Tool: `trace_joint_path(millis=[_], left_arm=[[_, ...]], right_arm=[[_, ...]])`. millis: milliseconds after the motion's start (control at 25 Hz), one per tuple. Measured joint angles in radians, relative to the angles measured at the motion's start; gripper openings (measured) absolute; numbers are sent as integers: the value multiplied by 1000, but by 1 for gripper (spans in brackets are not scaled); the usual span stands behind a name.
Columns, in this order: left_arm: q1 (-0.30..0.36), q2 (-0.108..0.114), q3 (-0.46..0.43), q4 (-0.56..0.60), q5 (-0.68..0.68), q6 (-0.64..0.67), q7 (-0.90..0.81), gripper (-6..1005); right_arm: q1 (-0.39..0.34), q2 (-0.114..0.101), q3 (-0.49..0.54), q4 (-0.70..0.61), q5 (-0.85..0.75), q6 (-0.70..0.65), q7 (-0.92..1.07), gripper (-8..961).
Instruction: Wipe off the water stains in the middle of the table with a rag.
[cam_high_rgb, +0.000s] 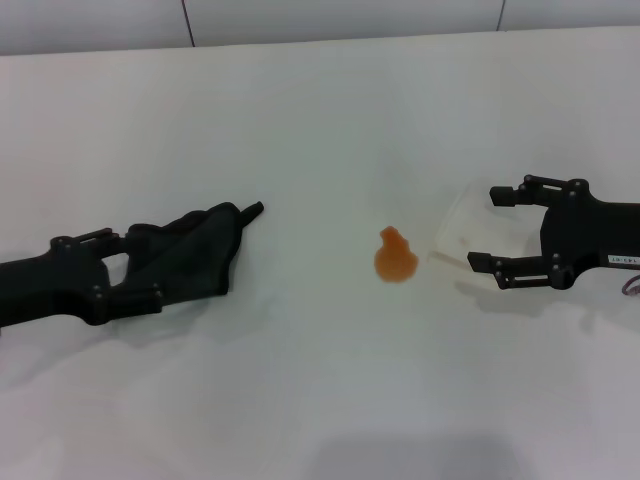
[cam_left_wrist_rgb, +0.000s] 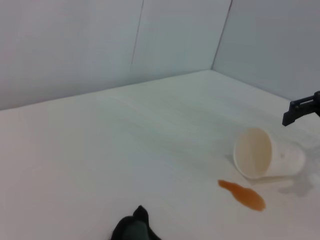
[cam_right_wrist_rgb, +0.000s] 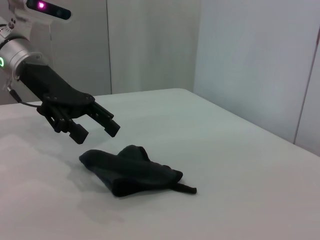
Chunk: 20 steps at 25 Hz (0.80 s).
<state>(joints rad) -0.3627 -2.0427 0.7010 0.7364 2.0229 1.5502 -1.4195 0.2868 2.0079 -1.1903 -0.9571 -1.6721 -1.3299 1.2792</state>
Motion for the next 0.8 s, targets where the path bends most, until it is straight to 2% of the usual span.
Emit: trace_joint_path(millis=[160,360,800], left_arm=[[-3,-15,4,0,2,-4,4,875],[1,-24,0,0,-1,-11,6,874],[5,-29,4,0,-3,-12,8,873]], right_arm=[[0,0,0,1,0,-1,-1,857],[0,0,0,1,0,-4,-1,857],[0,0,0,1,0,-6,-1,858]])
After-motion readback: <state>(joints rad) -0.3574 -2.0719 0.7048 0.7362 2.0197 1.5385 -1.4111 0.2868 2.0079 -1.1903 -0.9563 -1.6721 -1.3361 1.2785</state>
